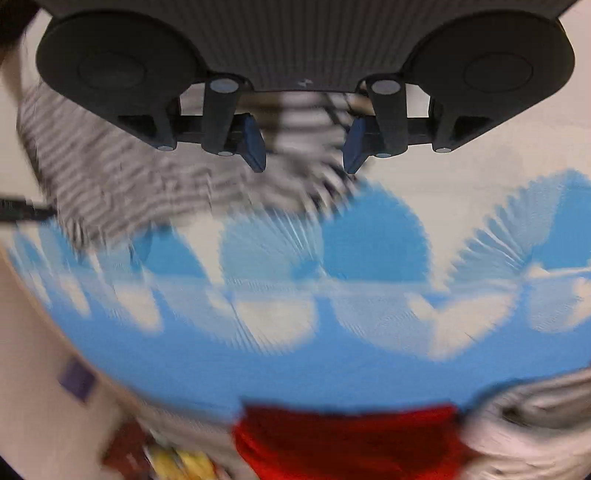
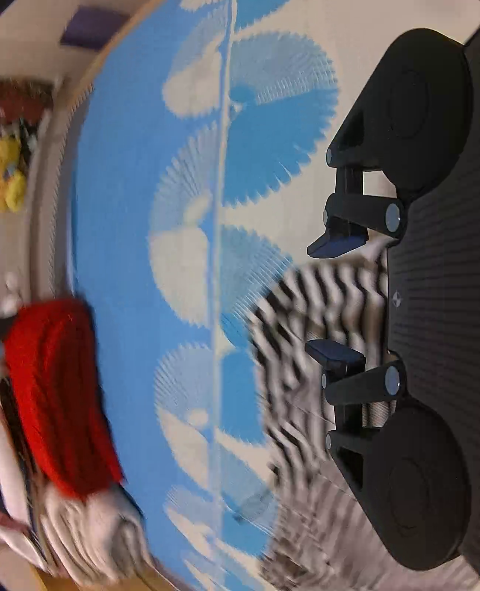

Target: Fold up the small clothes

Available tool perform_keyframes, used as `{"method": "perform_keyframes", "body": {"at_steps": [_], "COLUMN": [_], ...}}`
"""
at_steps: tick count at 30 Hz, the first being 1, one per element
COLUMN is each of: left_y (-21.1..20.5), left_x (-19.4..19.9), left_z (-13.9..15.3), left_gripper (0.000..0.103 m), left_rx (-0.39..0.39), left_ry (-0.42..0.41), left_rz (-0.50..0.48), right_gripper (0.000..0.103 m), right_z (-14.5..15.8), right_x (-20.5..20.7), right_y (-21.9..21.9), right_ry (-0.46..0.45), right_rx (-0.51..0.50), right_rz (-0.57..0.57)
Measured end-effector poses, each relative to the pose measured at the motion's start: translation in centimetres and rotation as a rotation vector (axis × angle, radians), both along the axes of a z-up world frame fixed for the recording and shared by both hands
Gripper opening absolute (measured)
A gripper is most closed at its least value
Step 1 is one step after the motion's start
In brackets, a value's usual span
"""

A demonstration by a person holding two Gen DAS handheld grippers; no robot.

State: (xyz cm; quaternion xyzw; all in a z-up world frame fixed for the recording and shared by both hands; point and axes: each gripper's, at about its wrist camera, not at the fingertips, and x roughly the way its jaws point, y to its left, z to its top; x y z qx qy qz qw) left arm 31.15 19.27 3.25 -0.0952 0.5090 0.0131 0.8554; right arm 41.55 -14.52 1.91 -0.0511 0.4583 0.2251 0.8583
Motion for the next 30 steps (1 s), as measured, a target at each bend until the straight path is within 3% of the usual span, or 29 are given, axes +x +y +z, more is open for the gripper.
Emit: {"method": "perform_keyframes", "body": {"at_steps": [2, 4, 7, 10, 12, 16, 21, 30], "left_y": [-1.1, -2.0, -1.8, -0.3, 0.3, 0.5, 1.2, 2.2], "left_x": [0.0, -0.5, -1.0, -2.3, -3.5, -5.5, -8.0, -9.9], "left_z": [-2.8, -5.0, -3.5, -0.6, 0.4, -0.2, -3.4, -5.5], "left_gripper": [0.049, 0.049, 0.049, 0.05, 0.05, 0.05, 0.051, 0.061], "left_rx": [0.026, 0.08, 0.071, -0.029, -0.078, -0.072, -0.048, -0.106], "left_ry": [0.137, 0.248, 0.209, 0.112, 0.092, 0.141, 0.242, 0.274], "left_rz": [-0.063, -0.103, -0.067, 0.005, 0.013, -0.096, -0.194, -0.167], "right_gripper": [0.051, 0.051, 0.051, 0.052, 0.053, 0.056, 0.057, 0.06], "right_z": [-1.6, -3.5, -3.8, -2.4, -2.0, -3.1, -3.8, -4.3], "right_x": [-0.7, -1.6, -2.9, -3.2, -3.7, -5.6, -7.9, -8.1], "right_y": [0.2, 0.3, -0.6, -2.9, -4.6, -6.7, -8.3, -8.2], "right_ry": [0.1, 0.175, 0.17, 0.169, 0.196, 0.29, 0.328, 0.364], "right_rx": [-0.038, -0.156, -0.209, -0.121, -0.068, -0.085, -0.05, -0.021], "right_rz": [0.072, 0.131, 0.173, 0.121, 0.109, 0.165, 0.183, 0.18]}}
